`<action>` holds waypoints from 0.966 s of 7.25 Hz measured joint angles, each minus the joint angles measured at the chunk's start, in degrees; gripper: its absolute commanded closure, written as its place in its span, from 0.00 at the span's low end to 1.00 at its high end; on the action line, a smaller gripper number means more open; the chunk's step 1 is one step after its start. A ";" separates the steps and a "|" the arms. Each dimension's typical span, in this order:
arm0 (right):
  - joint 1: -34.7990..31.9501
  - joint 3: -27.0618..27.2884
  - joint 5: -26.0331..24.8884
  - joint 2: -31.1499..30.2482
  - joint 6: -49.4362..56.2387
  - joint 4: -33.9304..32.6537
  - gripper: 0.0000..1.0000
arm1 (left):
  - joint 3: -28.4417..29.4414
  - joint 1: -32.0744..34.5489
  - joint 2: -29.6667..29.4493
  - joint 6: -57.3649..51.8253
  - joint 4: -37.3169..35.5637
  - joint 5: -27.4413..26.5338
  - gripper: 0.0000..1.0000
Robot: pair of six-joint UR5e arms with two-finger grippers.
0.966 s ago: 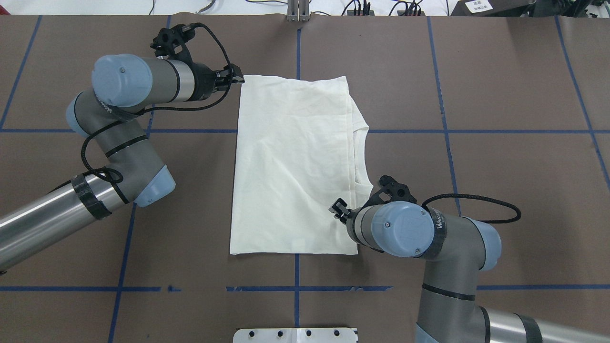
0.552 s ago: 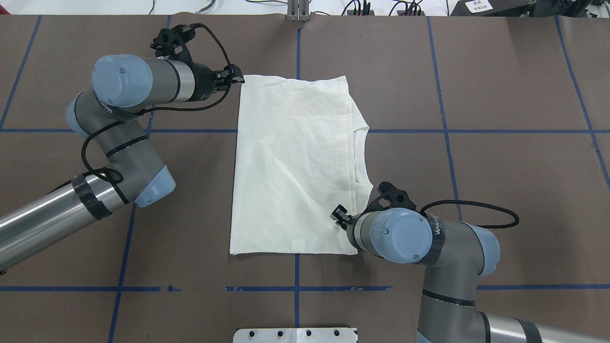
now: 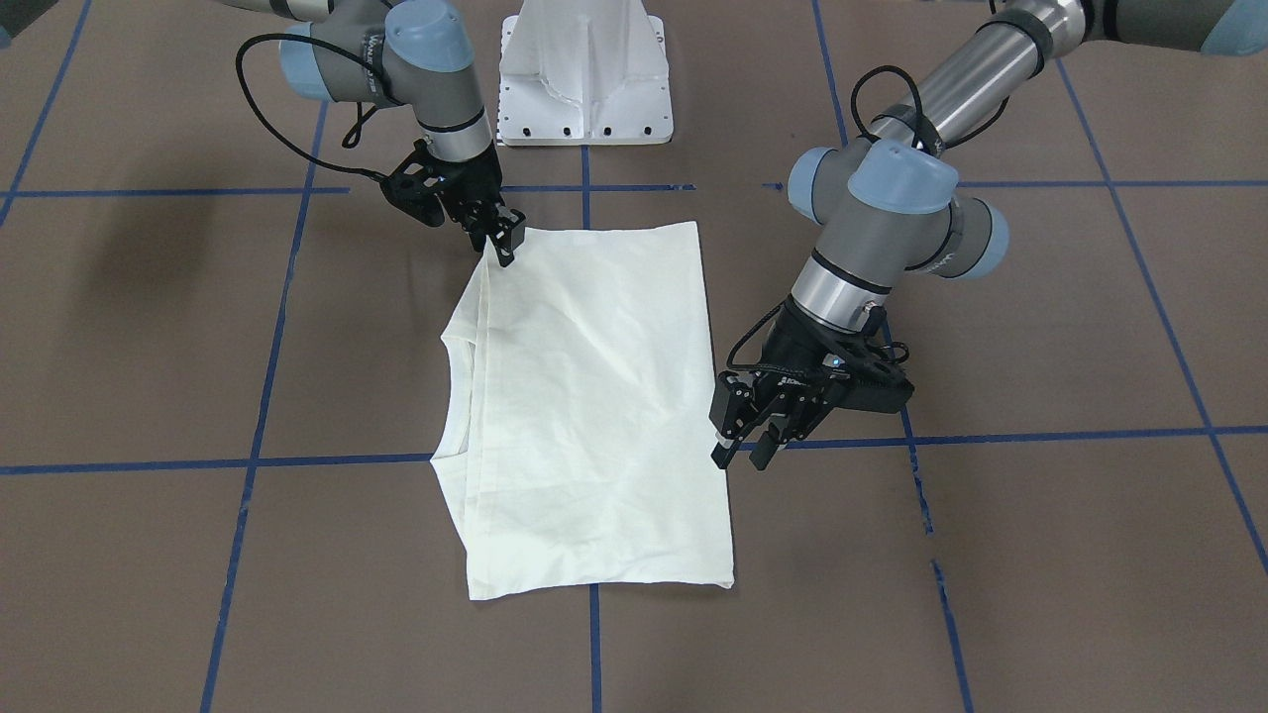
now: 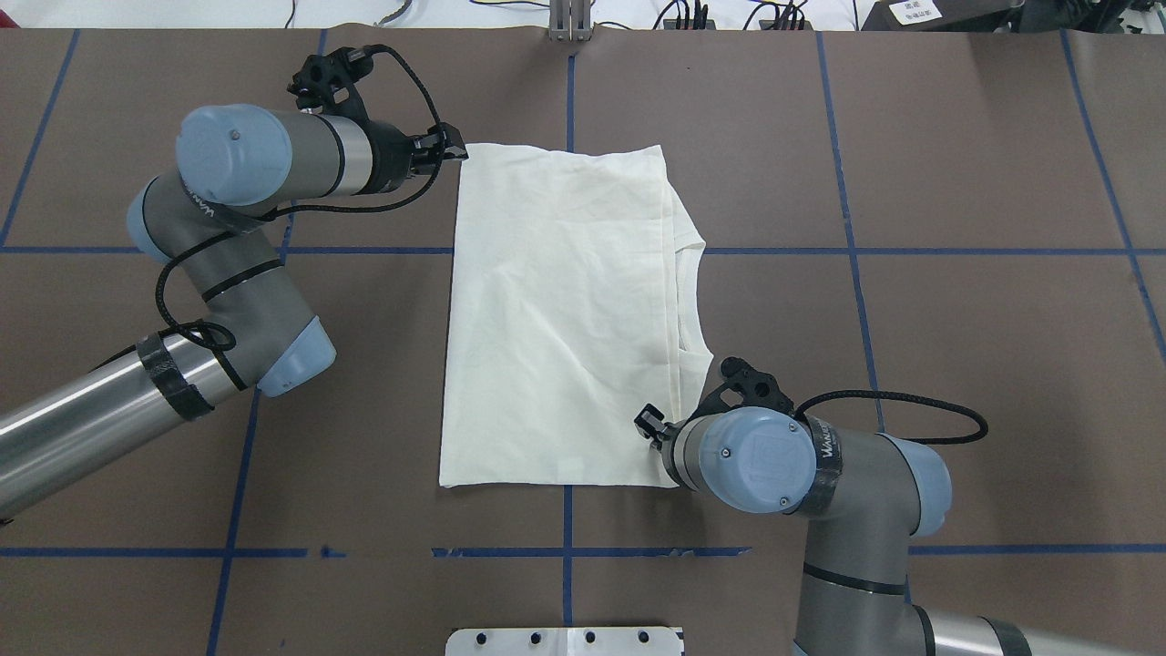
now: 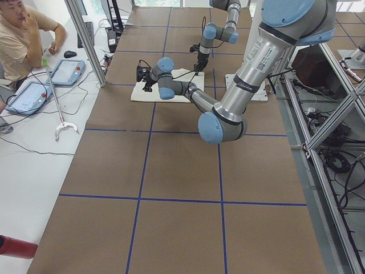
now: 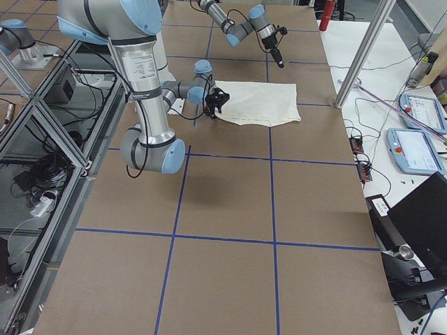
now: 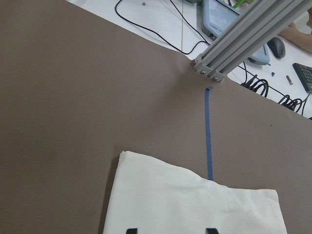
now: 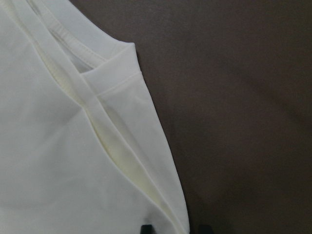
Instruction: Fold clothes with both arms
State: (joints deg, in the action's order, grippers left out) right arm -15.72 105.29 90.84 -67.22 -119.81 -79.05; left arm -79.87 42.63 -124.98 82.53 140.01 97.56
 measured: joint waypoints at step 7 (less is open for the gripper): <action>-0.77 4.35 0.69 -0.70 0.70 -0.83 1.00 | -11.78 -6.17 7.45 12.18 -1.45 -0.81 0.38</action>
State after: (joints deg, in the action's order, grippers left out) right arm -16.49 109.64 91.54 -67.92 -119.11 -79.89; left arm -91.65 36.46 -117.53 94.71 138.55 96.74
